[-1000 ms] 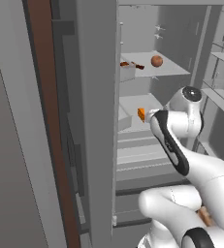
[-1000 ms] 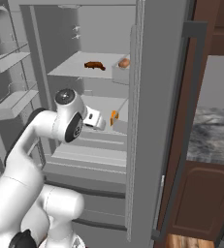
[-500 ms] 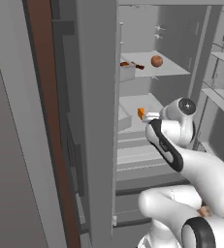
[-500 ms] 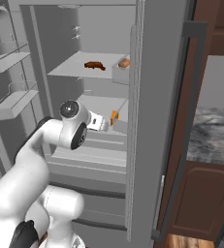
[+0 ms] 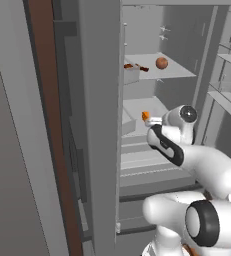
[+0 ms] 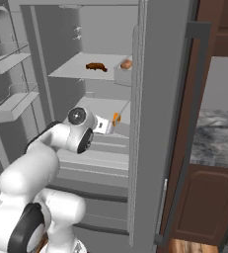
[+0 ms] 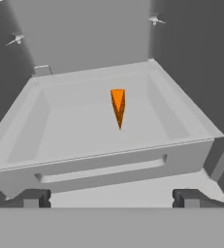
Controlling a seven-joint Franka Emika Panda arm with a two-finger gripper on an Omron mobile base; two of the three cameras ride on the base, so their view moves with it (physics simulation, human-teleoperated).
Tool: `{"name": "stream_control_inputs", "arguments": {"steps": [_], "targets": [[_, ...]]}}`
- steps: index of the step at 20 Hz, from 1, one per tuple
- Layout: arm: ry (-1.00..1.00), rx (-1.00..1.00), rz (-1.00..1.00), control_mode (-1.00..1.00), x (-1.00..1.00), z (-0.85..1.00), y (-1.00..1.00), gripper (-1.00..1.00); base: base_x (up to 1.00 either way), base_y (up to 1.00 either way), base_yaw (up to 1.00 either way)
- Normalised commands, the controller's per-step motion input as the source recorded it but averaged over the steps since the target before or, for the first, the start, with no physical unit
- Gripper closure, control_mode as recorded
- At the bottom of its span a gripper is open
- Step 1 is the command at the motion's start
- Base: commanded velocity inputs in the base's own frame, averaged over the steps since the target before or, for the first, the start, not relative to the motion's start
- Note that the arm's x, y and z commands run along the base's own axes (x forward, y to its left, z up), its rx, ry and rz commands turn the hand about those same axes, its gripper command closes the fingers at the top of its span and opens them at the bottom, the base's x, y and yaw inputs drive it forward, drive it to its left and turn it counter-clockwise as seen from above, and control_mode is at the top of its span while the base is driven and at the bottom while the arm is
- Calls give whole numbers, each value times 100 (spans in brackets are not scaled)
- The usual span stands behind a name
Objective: Take the cheese, chicken drumstick, and onion from the fridge and place them on the plate on the dining counter to create an appetizer plate.
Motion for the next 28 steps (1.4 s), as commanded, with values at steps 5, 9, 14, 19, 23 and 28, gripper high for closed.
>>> {"name": "stream_control_inputs", "arguments": {"steps": [5,9,14,19,23,28], "targets": [[3,0,0,-100,21,0,-2,-100,0,0,0],[0,0,0,-100,21,0,-10,-100,0,0,0],[0,0,0,-100,32,-3,-12,-100,0,0,0],[0,0,0,-100,32,-12,-12,-100,0,0,0],[0,0,0,-100,31,-27,-2,-100,0,0,0],[0,0,0,-100,32,-22,0,-100,0,0,0]]}}
